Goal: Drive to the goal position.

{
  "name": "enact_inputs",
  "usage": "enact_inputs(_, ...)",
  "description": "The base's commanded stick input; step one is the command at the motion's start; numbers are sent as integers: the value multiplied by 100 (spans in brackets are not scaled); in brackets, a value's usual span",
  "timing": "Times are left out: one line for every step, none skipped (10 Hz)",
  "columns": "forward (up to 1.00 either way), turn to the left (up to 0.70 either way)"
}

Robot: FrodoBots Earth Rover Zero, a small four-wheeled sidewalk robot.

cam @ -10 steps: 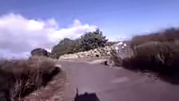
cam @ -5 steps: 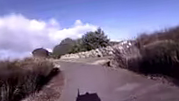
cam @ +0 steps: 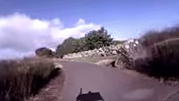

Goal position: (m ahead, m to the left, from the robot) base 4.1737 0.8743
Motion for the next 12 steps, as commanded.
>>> enact_inputs(70, 14)
enact_inputs(70, 14)
enact_inputs(70, 14)
enact_inputs(70, 14)
enact_inputs(70, 14)
enact_inputs(70, 14)
enact_inputs(70, 14)
enact_inputs(70, 14)
enact_inputs(70, 14)
enact_inputs(70, 14)
enact_inputs(70, 14)
enact_inputs(70, 14)
